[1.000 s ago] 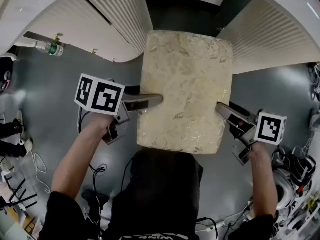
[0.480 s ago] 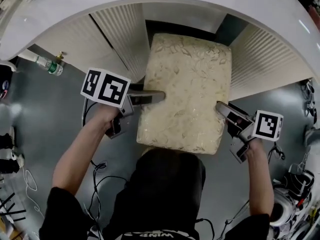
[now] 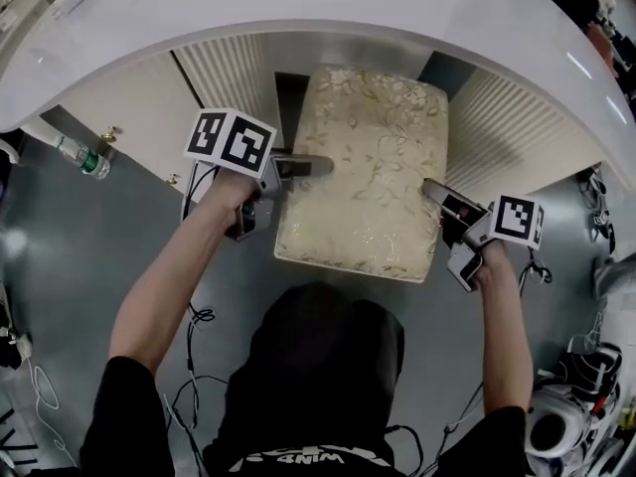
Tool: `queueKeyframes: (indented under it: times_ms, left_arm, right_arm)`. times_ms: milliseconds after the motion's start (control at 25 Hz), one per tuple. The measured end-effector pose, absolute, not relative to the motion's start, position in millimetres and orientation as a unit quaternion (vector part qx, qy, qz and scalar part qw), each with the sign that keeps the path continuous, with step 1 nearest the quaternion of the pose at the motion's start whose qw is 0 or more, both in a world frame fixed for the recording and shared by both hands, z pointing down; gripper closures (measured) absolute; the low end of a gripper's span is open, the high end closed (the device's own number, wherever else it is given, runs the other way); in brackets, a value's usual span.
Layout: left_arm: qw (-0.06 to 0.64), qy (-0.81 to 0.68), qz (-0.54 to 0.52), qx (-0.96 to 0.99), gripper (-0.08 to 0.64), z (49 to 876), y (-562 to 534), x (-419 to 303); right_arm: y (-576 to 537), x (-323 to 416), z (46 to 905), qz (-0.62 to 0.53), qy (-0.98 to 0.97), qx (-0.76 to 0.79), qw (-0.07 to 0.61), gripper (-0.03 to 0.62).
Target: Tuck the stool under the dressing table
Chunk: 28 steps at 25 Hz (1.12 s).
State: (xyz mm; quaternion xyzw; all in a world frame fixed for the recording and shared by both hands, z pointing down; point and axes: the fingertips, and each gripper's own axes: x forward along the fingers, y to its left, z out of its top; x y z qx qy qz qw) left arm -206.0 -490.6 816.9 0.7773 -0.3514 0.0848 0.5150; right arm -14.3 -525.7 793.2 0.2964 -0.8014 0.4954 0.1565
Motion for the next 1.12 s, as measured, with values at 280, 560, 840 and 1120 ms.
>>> queueKeyframes:
  times_ms: [280,560,840,1120]
  left_arm:
    - [0.499,-0.381,0.056,0.777,0.219,816,-498,-212]
    - [0.483,-0.423,0.018,0.766,0.219,813,-493,-214]
    - [0.459,-0.461,-0.004,0.759,0.22,804,-493,-217]
    - [0.435,-0.489,0.009,0.756,0.219,802,-495,-218]
  right_arm:
    - [-533,-20,793,0.486,-0.81,0.306,0.117,0.336]
    - [-534,-19,790,0.47,-0.816,0.33,0.063,0.336]
    - [-531,-17,791,0.467,-0.811,0.35,0.029,0.337]
    - [-533,-18,791,0.459,-0.812,0.36,0.014,0.337]
